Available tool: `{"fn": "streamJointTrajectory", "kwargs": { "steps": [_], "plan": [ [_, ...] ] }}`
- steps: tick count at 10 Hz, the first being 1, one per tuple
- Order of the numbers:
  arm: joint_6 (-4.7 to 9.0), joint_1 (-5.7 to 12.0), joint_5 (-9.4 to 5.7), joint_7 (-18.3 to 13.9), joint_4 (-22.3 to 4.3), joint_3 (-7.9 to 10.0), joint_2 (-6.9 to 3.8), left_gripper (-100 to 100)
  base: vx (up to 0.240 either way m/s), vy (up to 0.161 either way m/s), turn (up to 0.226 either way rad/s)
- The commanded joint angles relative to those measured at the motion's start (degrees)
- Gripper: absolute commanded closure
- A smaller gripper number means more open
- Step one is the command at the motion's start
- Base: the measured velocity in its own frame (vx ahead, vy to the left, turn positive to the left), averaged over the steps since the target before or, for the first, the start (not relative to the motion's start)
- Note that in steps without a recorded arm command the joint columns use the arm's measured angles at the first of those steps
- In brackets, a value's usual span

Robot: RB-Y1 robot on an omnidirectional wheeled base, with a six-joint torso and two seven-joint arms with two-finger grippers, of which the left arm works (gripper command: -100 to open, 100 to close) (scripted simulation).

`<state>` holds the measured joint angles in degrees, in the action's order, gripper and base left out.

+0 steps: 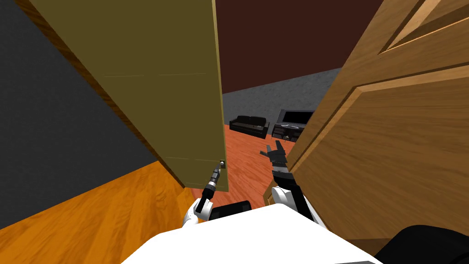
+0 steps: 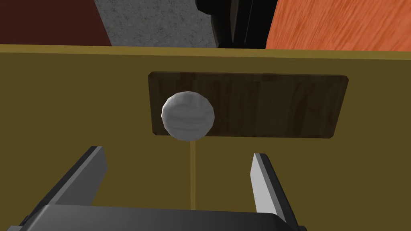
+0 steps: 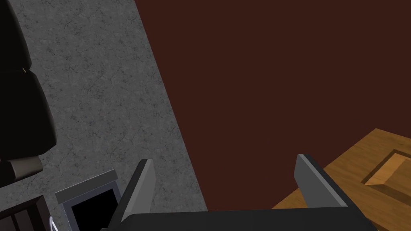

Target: Push the door open

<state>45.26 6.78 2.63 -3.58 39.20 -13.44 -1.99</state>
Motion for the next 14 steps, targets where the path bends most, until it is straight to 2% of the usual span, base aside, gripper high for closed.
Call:
{"fn": "streamJointTrajectory", "kwargs": {
  "steps": [1, 2, 3, 4, 9, 10, 14],
  "plan": [
    [0.16, 0.01, -0.06, 0.37, -0.14, 0.23, 0.67, -100, 0.206, -0.059, -0.026],
    [0.26, 0.02, -0.09, 0.57, -0.25, 0.36, 1.20, -100, 0.196, -0.046, -0.018],
    [0.33, 0.21, -0.09, 0.45, -0.54, 0.32, 0.94, -100, 0.085, -0.018, 0.008],
    [0.33, 0.21, -0.09, 0.45, -0.54, 0.32, 0.94, 100, -0.018, 0.001, 0.000],
    [0.33, 0.21, -0.09, 0.45, -0.54, 0.32, 0.94, 100, -0.015, 0.004, -0.002],
    [0.05, -0.39, -1.90, 2.14, -0.07, -0.10, 0.08, 100, 0.094, -0.005, 0.104],
    [-0.27, -1.46, -5.91, 5.79, 1.25, -0.95, -0.46, 100, 0.196, -0.027, 0.128]
  ]
}}
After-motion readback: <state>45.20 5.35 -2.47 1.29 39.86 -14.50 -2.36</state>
